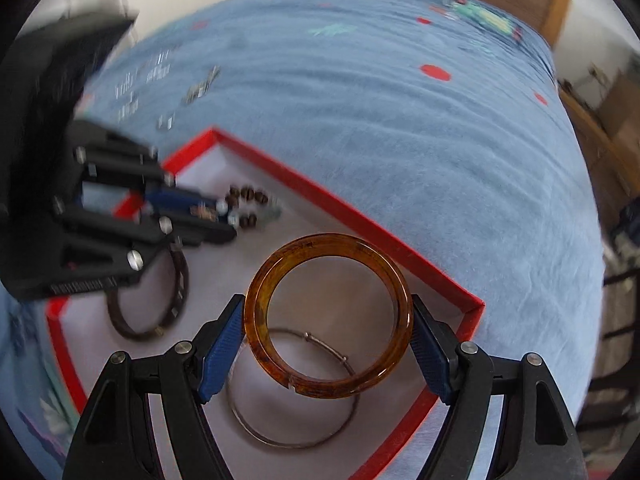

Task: Organize jewelry
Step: 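Lower the amber bangle and beaded bracelet into the red box and release both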

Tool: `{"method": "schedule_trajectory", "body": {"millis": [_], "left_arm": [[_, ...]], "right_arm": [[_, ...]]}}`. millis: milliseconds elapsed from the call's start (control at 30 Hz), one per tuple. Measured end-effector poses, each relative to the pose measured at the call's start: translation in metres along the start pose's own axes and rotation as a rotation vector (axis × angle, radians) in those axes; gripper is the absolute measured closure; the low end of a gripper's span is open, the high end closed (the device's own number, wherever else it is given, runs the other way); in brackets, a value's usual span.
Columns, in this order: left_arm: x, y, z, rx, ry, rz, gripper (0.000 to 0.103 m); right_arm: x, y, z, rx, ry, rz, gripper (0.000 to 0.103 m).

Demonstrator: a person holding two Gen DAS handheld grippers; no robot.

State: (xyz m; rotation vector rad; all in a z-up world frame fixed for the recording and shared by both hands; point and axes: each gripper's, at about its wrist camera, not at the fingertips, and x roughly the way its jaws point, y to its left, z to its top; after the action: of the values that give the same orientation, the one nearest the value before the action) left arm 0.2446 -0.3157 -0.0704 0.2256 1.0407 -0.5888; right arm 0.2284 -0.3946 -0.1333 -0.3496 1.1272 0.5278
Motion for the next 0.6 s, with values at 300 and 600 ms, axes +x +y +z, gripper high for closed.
{"method": "schedule_trajectory", "body": {"millis": [300, 600], "left_arm": [[0.0003, -0.0034, -0.0038, 0.028, -0.028, 0.022, 0.092], [-0.0069, -0.0043, -0.0069, 0.033, -0.042, 0.006, 0.068]], "right_arm": [[0.0036, 0.0052, -0.005, -0.06, 0.026, -0.026, 0.021], [-0.0029, 0.0118, -0.0069, -0.083, 0.018, -0.049, 0.019]]}}
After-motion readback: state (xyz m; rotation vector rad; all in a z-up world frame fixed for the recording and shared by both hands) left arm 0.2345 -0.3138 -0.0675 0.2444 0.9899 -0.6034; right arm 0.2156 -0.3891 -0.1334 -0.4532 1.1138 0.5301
